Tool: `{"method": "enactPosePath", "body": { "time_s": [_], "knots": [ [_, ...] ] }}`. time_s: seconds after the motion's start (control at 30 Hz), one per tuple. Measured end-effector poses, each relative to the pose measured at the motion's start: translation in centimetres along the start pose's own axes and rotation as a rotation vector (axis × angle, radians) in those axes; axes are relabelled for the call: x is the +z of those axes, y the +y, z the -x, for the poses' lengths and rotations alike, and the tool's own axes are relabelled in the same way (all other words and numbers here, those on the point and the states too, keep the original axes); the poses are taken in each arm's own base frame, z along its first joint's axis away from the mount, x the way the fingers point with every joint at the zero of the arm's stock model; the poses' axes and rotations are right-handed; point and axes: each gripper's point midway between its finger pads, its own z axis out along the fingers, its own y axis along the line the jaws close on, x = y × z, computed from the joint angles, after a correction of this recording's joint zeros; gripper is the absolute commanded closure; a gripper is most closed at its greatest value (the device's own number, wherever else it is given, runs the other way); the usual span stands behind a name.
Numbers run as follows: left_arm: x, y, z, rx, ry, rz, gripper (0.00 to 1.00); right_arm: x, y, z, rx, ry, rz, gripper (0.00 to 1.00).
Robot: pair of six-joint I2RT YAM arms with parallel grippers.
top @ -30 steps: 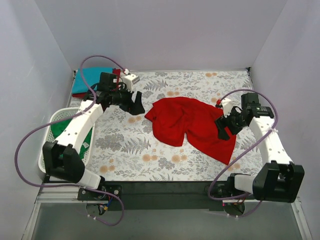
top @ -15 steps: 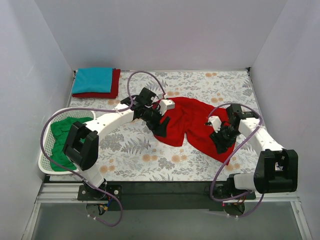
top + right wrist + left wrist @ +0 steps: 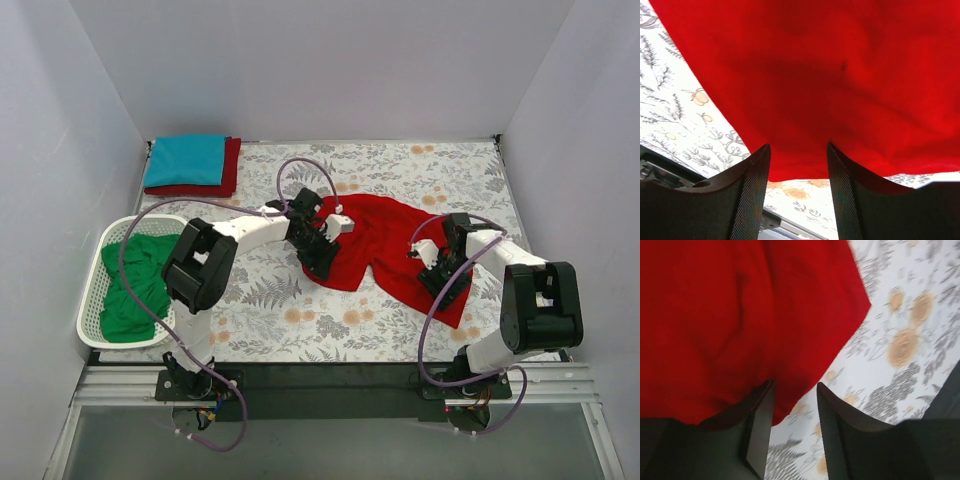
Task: Fold and stack the t-shirts
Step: Flatten the tshirt out
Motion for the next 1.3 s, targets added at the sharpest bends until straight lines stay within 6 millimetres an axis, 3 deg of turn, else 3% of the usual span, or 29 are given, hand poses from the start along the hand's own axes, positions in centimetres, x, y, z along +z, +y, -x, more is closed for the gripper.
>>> {"method": "enactPosePath", "body": {
  "time_s": [0.1,0.2,0.37,0.43,0.53,0.67,0.77,0.87,0.93,1.07,1.3],
  "knots": [
    [-1.6,2.9,-1.4,-0.056,0.022,0.029,0.72,-0.1,-0.9,0.5,0.003,0.017,-0.008,0.44],
    [-3.9,6.0,-2.3,-0.108,0.021,0.066,0.73,-0.2,-2.1,1.6,0.002,0.019,-0.021,0.44],
    [-8.1,11.3,-3.2,-0.175,-0.003,0.119,0.55,-0.6,-4.7,4.9,-0.014,-0.049,-0.064,0.42],
    [-9.6,12.1,-3.1,-0.180,-0.021,0.122,0.51,-1.2,-5.0,5.9,-0.021,-0.085,-0.070,0.42],
    [-10.9,11.0,-2.4,-0.162,-0.047,0.101,0.51,-2.7,-4.7,6.9,-0.036,-0.149,-0.082,0.43],
    [-11.4,6.6,0.0,-0.076,-0.098,0.082,0.45,-6.0,-3.3,7.3,-0.068,-0.257,-0.124,0.43],
    [-10.0,1.9,1.2,0.012,-0.103,0.055,0.43,-6.9,-2.0,6.8,-0.080,-0.296,-0.128,0.43],
    [-6.9,-1.8,1.8,0.065,-0.078,0.003,0.41,-5.7,-0.9,5.5,-0.073,-0.269,-0.085,0.43],
    [-5.1,-2.3,1.5,0.052,-0.051,-0.006,0.40,-4.6,-0.4,4.6,-0.071,-0.238,-0.057,0.44],
    [-2.3,-1.0,0.1,0.003,0.001,0.037,0.39,-2.5,0.7,2.6,-0.066,-0.179,-0.012,0.44],
    [0.3,0.1,-1.4,0.022,0.052,0.134,0.37,0.0,1.0,-0.1,-0.078,-0.097,-0.013,0.45]
  ]
}}
